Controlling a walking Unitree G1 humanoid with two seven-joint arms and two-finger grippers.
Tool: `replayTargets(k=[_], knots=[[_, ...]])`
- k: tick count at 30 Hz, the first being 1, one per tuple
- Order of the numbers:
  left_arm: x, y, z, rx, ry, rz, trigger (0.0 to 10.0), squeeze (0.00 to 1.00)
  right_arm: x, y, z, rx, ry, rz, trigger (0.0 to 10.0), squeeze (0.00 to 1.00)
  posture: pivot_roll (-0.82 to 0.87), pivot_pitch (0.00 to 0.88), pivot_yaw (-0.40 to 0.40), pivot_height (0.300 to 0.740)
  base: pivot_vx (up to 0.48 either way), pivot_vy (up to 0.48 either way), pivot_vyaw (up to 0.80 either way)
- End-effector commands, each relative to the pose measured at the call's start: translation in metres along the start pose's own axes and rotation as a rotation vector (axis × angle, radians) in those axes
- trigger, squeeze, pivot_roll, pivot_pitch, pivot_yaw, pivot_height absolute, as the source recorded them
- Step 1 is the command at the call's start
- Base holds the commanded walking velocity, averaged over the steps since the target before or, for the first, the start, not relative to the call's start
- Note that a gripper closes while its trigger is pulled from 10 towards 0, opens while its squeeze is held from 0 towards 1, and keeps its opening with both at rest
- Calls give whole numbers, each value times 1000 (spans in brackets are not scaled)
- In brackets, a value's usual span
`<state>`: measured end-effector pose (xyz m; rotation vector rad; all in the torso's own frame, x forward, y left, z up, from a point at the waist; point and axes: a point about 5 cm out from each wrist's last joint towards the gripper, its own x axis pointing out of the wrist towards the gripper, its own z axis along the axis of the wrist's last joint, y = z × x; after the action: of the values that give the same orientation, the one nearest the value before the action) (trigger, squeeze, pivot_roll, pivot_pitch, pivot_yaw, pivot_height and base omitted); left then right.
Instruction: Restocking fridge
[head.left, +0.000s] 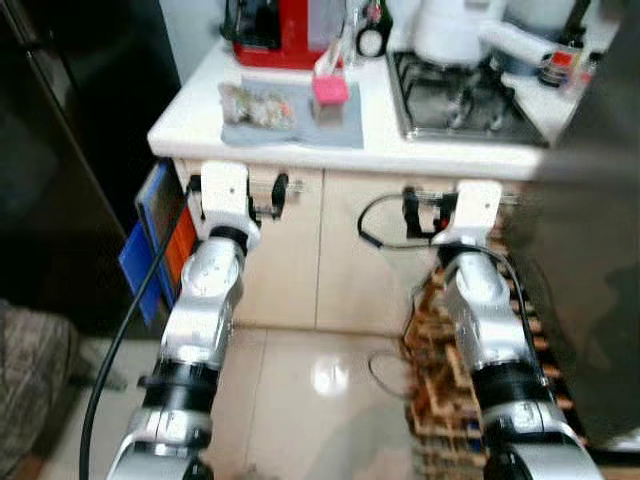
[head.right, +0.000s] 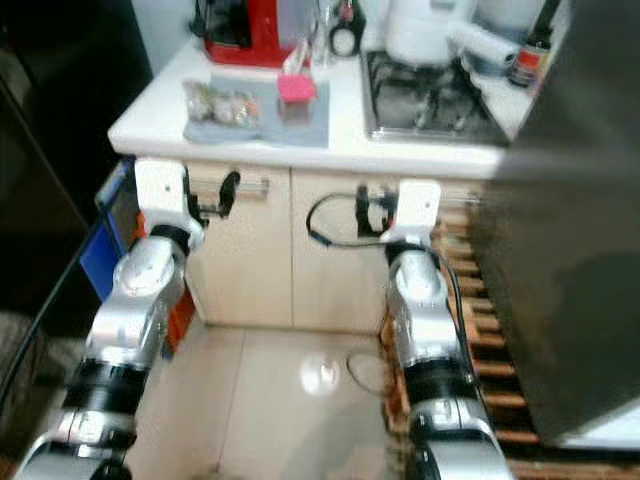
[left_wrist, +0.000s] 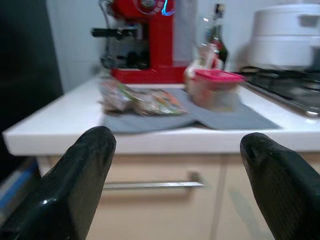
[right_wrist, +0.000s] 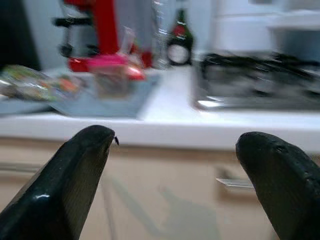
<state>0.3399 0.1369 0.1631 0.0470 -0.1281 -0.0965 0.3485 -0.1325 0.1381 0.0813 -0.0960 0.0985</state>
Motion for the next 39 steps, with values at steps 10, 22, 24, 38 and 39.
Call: replayTargets(k=[10,22,24,38,39], knots=[[4,3,9,17,-38,17,10000,0,18,21,34,2,-119,72,10000,0,8,0,3,740,461,0,0],[6,1,28,82,-128,-3,10000,0,24,32,76,46,-260,100,10000,0,13,0,8,740,460,0,0],[6,1,31,82,-137,-2,10000,0,25,32,81,47,-275,101,10000,0,13,0,9,740,458,0,0],[8,4,33,43,-120,60,10000,0,32,39,85,179,-213,128,10000,0,19,0,11,740,164,0,0],[8,4,33,45,-120,58,10000,0,33,39,82,183,-201,126,10000,0,22,0,11,740,0,0,0]])
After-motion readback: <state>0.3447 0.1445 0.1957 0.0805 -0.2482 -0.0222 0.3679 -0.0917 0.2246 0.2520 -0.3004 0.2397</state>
